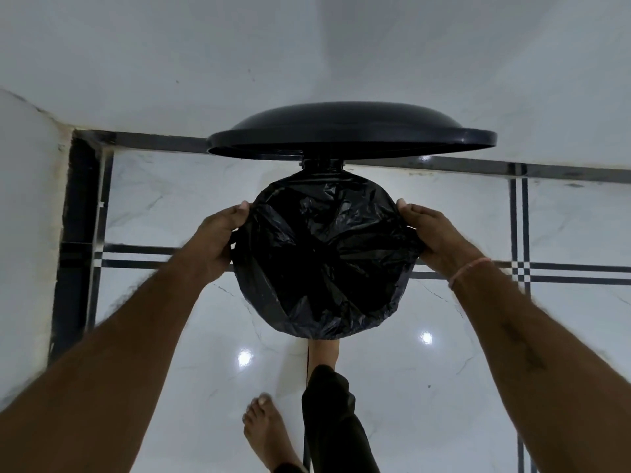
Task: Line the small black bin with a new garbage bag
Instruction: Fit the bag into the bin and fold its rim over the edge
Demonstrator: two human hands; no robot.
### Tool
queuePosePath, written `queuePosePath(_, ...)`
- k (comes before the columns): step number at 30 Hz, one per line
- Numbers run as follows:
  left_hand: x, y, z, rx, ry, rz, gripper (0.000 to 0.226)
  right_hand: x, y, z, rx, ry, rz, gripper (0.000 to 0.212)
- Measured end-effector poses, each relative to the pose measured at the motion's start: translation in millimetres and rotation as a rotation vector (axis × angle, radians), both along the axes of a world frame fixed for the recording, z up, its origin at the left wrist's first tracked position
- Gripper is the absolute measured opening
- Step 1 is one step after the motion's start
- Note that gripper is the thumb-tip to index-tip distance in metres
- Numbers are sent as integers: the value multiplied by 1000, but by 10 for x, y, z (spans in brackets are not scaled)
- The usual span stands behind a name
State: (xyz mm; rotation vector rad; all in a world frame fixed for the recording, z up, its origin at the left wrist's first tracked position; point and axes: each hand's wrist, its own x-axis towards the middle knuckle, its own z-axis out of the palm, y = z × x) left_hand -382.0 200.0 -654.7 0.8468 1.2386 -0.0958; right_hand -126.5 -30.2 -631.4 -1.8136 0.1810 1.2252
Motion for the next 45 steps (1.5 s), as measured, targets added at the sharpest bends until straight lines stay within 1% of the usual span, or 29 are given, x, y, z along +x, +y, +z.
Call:
queuePosePath(3,-4,-68,-39,-8,20,96,30,-22,22,-22,-1,66,-64,31)
queuePosePath(6,-10,-142,-43,33,-44,188,33,-70,-21,-68,-10,-24,-76,32)
queuePosePath(8,-82,-214,-5,47,-100,213,42,-153,-108,-72,-36,-67,-67,39)
queuePosePath(9,-124,-261,-5,45,-100,200,41,-203,-160,-64,-46,-50,-77,41)
queuePosePath(11,-220,-363,-5,36,-70,165,26,-279,-259,-82,-47,38,-148,38)
queuePosePath(13,-263,-402,-47,2,-19,205,19,-312,-297,-127,-29,131,-255,37)
queuePosePath(15,-244,-399,-73,-70,-12,266,24,-319,-276,-183,5,184,-358,43)
queuePosePath(16,-223,-385,-98,-102,-13,302,33,-328,-247,-203,20,180,-402,43)
queuePosePath(17,-199,-383,-97,-112,-16,327,42,-343,-222,-208,13,139,-423,42)
queuePosePath(18,-175,-401,-90,-91,-12,337,47,-365,-200,-191,1,82,-426,40)
queuePosePath(19,-160,-432,-69,-42,12,337,46,-395,-182,-169,-13,15,-405,41)
queuePosePath(21,-145,-526,6,61,42,341,39,-465,-195,-140,-31,-83,-343,56)
queuePosePath(22,-140,-562,39,96,46,346,38,-498,-219,-132,-29,-86,-326,61)
queuePosePath(23,-160,-594,33,119,40,325,37,-522,-238,-128,-18,-70,-321,62)
queuePosePath(26,-170,-619,58,153,51,228,32,-494,-265,-127,32,44,-316,47)
queuePosePath(28,-144,-545,41,131,96,132,30,-428,-231,-102,46,105,-323,42)
queuePosePath(29,-129,-513,38,128,92,79,29,-399,-218,-95,32,105,-319,40)
queuePosePath(31,-127,-473,5,118,73,88,23,-382,-201,-108,-39,7,-279,39)
queuePosePath(33,-143,-480,10,194,103,200,19,-419,-239,-132,-127,-177,-257,41)
queuePosePath(34,-145,-509,38,241,103,241,24,-462,-262,-137,-135,-254,-259,46)
queuePosePath(35,-143,-545,56,267,79,263,33,-503,-285,-142,-125,-299,-243,50)
queuePosePath(36,-140,-582,59,264,45,278,42,-543,-303,-132,-104,-319,-217,51)
queuePosePath(37,-137,-618,62,273,19,272,45,-564,-322,-122,-87,-310,-191,45)
queuePosePath(38,-141,-641,54,297,21,250,43,-566,-336,-102,-77,-274,-169,40)
queuePosePath(40,-144,-689,33,364,35,205,31,-515,-348,-82,-63,-191,-146,34)
queuePosePath(41,-142,-713,12,383,32,198,29,-467,-359,-90,-58,-169,-137,31)
queuePosePath(43,-131,-758,-15,404,40,193,29,-373,-378,-106,-58,-167,-127,23)
queuePosePath(45,-128,-772,-30,415,54,195,30,-324,-368,-88,-63,-211,-82,19)
